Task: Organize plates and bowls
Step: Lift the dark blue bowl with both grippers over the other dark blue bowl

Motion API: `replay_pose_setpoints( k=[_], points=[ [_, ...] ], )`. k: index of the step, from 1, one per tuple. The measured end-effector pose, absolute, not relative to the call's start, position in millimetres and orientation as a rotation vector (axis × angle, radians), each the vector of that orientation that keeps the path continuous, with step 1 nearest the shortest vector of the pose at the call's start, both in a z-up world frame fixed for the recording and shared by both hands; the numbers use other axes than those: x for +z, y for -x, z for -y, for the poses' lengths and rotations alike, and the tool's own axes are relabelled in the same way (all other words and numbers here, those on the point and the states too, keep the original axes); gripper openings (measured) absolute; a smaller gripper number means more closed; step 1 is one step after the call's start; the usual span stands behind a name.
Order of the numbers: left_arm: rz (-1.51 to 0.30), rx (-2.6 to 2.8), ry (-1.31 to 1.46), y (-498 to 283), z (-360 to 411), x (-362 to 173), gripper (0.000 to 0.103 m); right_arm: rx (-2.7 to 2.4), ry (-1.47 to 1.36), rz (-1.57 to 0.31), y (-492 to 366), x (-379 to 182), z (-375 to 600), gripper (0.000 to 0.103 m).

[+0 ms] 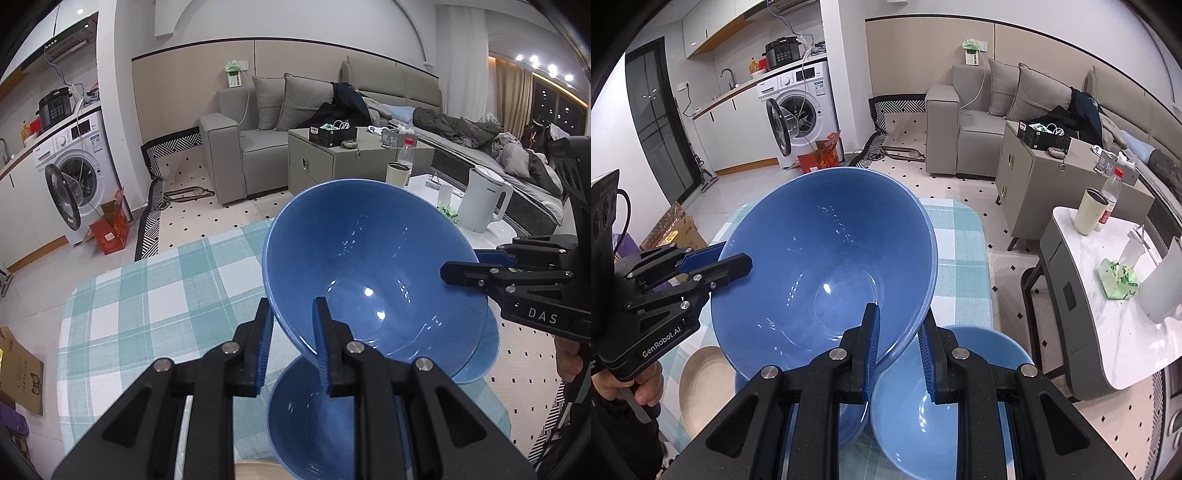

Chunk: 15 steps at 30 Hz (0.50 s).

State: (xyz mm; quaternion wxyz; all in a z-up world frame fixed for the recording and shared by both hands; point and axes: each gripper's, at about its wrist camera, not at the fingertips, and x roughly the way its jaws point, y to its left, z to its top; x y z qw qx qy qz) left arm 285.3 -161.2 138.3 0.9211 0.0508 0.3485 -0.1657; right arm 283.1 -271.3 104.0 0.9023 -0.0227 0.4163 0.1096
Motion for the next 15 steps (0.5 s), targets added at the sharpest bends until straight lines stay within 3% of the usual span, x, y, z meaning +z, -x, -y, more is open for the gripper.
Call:
replay_pose_setpoints(
  k=[15],
  points=[
    [-0.694, -0.322, -0.111, -250, 155, 135, 0.02, 0.244, 0.074, -0.85, -246, 100, 257, 0.021]
  ],
)
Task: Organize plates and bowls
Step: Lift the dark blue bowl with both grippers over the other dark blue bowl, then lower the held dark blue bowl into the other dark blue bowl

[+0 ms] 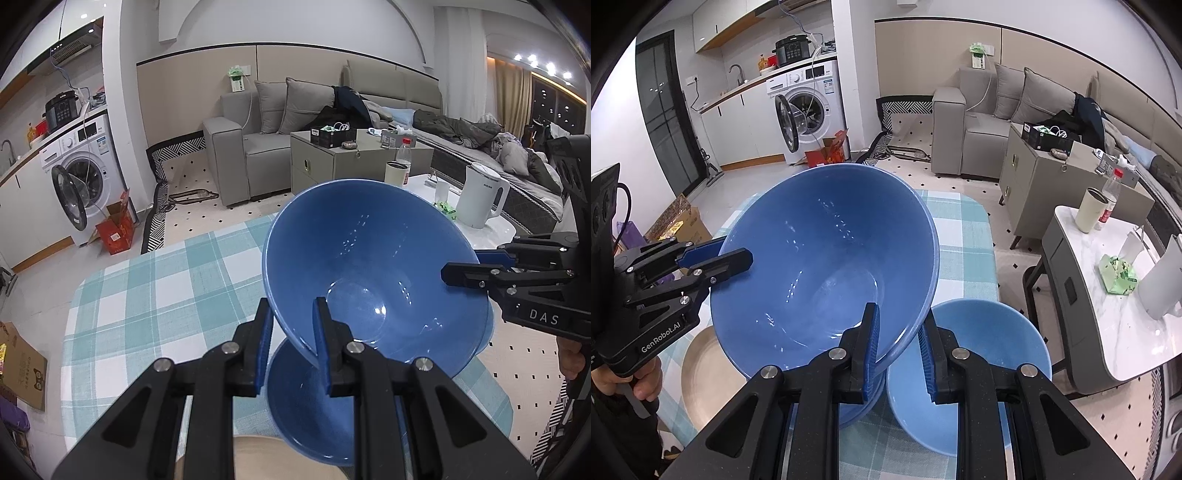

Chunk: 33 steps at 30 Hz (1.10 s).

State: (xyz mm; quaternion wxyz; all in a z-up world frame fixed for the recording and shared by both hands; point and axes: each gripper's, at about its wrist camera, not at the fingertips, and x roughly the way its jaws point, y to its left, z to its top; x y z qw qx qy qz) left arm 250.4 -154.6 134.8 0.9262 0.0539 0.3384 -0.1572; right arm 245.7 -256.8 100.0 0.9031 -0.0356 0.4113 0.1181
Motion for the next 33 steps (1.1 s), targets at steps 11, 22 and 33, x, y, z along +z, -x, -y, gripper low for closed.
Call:
replay_pose_setpoints(
  k=[11, 22, 33],
  points=[
    [-0.71, -0.295, -0.1, -238, 140, 126, 0.02, 0.282, 0.098, -0.868, -237, 95, 241, 0.021],
    [-0.73, -0.296, -0.098, -231, 137, 114, 0.02, 0.294, 0.105, -0.891, -226, 83, 233, 0.021],
    [-0.747, -0.292, -0.104, -227, 135, 106, 0.02, 0.304, 0.099, -0.918, -226, 70, 231, 0.021]
  ],
)
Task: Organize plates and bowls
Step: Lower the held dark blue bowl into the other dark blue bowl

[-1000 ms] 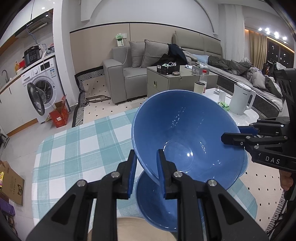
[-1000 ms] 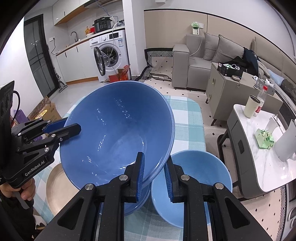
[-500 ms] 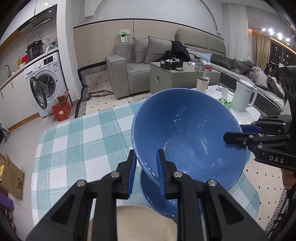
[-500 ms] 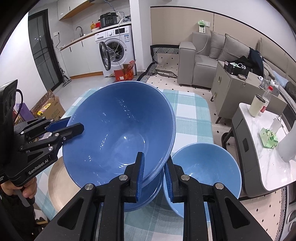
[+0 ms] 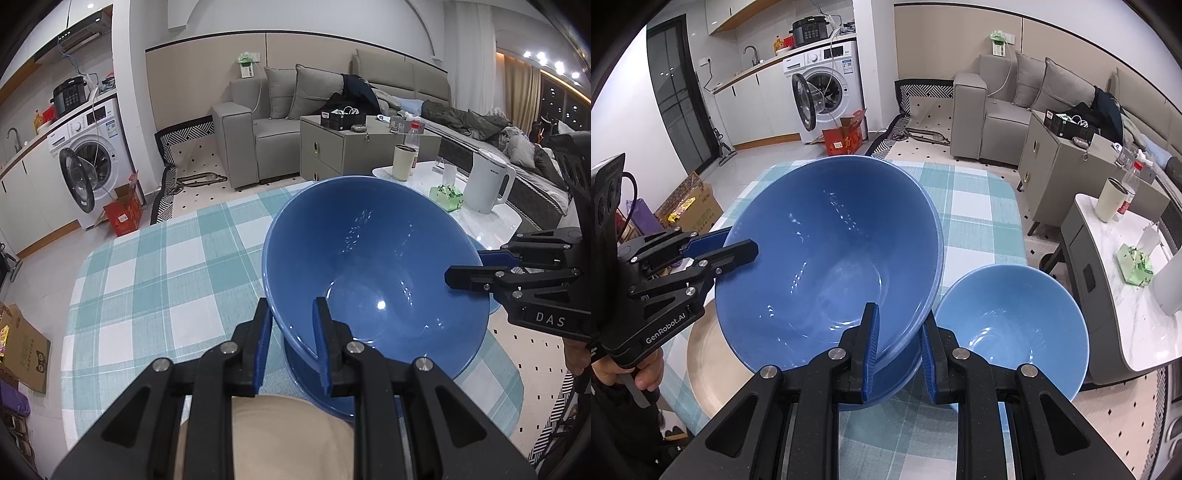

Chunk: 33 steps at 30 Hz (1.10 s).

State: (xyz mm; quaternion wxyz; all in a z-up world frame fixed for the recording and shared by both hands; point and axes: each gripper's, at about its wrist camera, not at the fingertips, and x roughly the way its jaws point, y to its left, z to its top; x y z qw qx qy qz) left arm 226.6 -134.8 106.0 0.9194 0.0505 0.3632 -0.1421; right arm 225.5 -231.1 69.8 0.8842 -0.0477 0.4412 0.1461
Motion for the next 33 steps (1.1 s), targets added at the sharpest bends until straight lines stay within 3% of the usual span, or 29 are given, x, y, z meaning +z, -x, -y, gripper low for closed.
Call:
replay_pose_setpoints(
  k=[33],
  points=[
    [-0.821, -0.302, -0.1, -228, 131, 71, 0.02, 0.31, 0.137, -1.004, -239, 32, 223, 0.022]
  ],
)
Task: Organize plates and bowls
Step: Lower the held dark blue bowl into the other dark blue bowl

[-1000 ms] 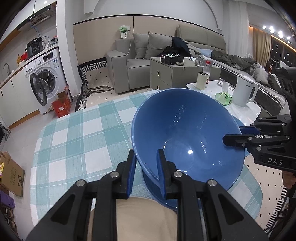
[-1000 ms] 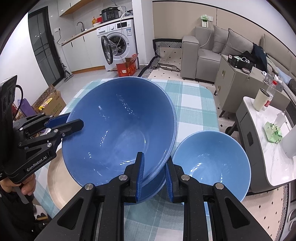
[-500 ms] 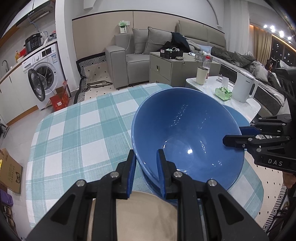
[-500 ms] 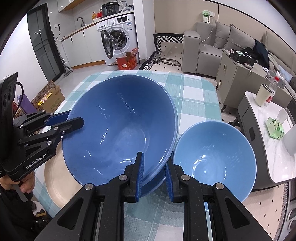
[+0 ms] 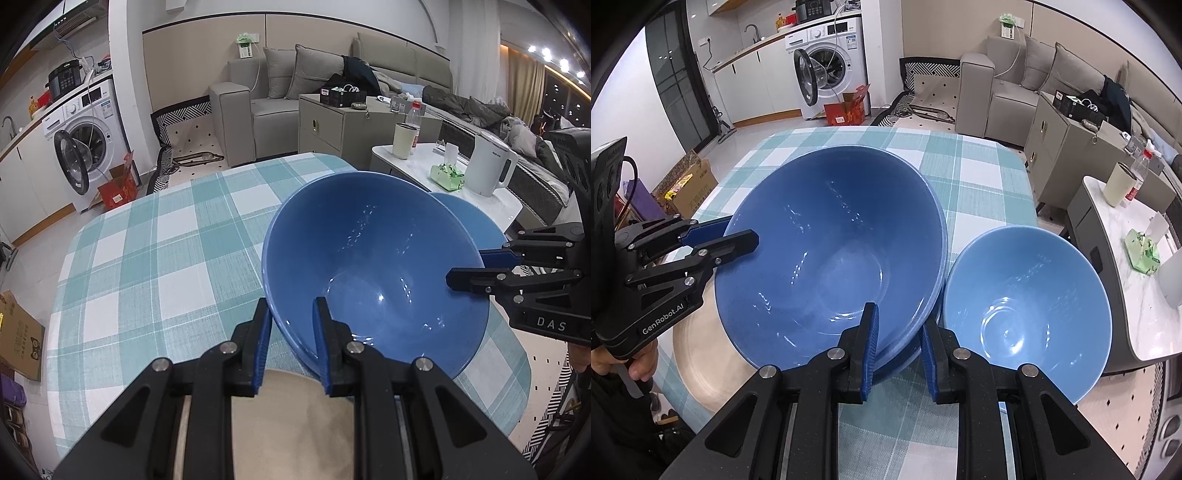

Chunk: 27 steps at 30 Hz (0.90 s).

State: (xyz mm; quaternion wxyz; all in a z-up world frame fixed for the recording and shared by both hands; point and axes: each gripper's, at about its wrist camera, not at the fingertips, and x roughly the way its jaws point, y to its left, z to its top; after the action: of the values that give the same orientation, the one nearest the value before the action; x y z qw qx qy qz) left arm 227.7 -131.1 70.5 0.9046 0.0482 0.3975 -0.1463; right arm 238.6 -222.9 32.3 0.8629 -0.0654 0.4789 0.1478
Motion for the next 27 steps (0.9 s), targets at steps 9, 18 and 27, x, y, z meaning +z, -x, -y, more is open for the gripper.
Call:
replay_pose_setpoints(
  k=[9, 18, 27],
  points=[
    [-0.845, -0.298, -0.11, -227, 134, 59, 0.02, 0.308, 0.153, -1.03, -242, 20, 221, 0.022],
    [-0.856, -0.299, -0.116, -228, 135, 55, 0.02, 0.295, 0.177, -1.045, -243, 12, 218, 0.022],
    [-0.869, -0.296, -0.125, -229, 137, 49, 0.02, 0.282, 0.21, -1.043, -237, 9, 216, 0.023]
  ],
)
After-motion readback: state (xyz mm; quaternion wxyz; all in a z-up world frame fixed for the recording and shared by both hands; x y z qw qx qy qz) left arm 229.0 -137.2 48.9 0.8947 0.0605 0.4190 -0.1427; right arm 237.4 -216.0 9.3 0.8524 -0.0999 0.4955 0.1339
